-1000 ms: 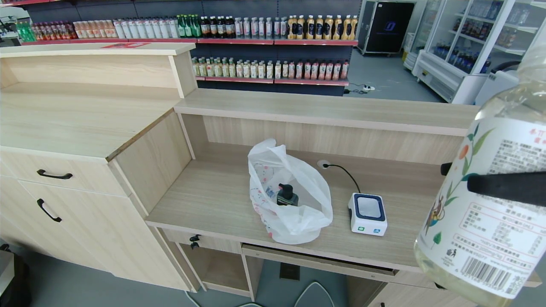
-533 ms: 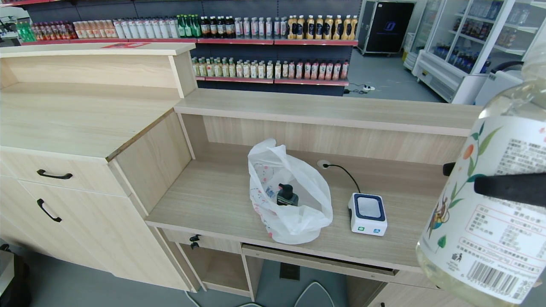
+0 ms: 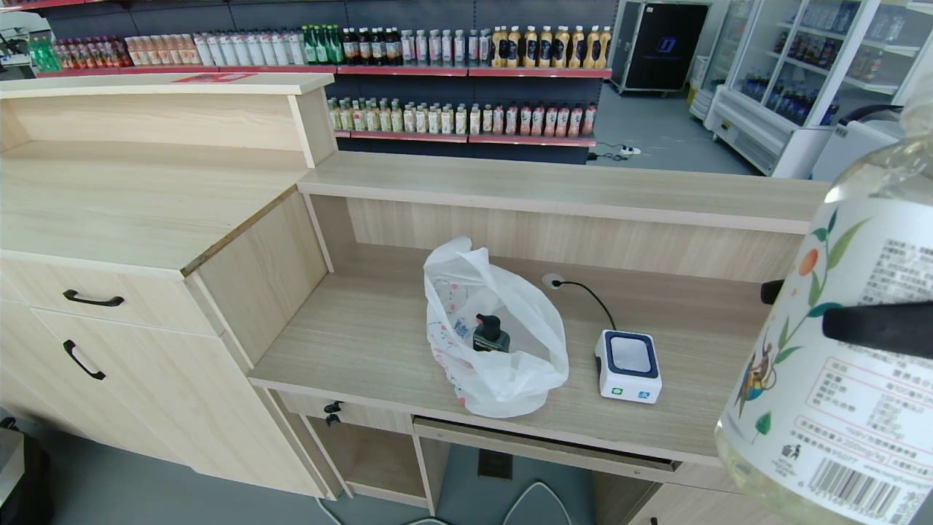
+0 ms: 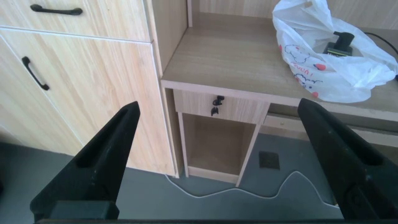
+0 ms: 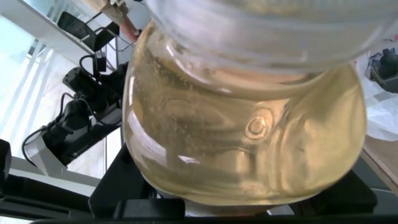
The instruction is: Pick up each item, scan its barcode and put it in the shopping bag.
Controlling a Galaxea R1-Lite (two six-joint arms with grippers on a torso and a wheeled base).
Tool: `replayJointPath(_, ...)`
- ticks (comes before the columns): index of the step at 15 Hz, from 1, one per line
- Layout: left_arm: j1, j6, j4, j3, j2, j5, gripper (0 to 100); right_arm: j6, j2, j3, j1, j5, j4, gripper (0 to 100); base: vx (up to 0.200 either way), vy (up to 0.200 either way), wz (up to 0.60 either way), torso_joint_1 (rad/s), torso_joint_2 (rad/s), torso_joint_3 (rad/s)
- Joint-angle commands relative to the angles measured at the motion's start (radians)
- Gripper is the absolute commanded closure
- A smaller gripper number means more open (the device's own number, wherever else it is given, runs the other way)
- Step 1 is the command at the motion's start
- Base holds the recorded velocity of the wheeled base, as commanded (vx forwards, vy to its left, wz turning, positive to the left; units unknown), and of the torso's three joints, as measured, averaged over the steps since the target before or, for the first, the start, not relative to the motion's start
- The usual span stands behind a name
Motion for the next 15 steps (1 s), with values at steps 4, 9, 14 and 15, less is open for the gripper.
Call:
replayJointPath(4,0.0,0.0,0.0,-0.002,0.0,0.0,0,0.0,-0.002,0.0,0.005,-0.001,0.001,100,0.0,0.0,0.0,0.0,0.0,0.0)
replayJointPath(9,0.0,0.0,0.0,-0.002,0.0,0.0,0,0.0,-0.01,0.008,0.005,-0.003,0.001,100,0.0,0.0,0.0,0.0,0.0,0.0)
replayJointPath(14,0.0,0.0,0.0,0.0,0.0,0.0,0,0.0,-0.007,0.008,0.004,-0.001,0.001,100,0.0,0.0,0.0,0.0,0.0,0.0)
replayJointPath(15,0.0,0.0,0.0,-0.002,0.0,0.0,0,0.0,-0.007,0.008,0.004,-0.001,0.001,100,0.0,0.0,0.0,0.0,0.0,0.0)
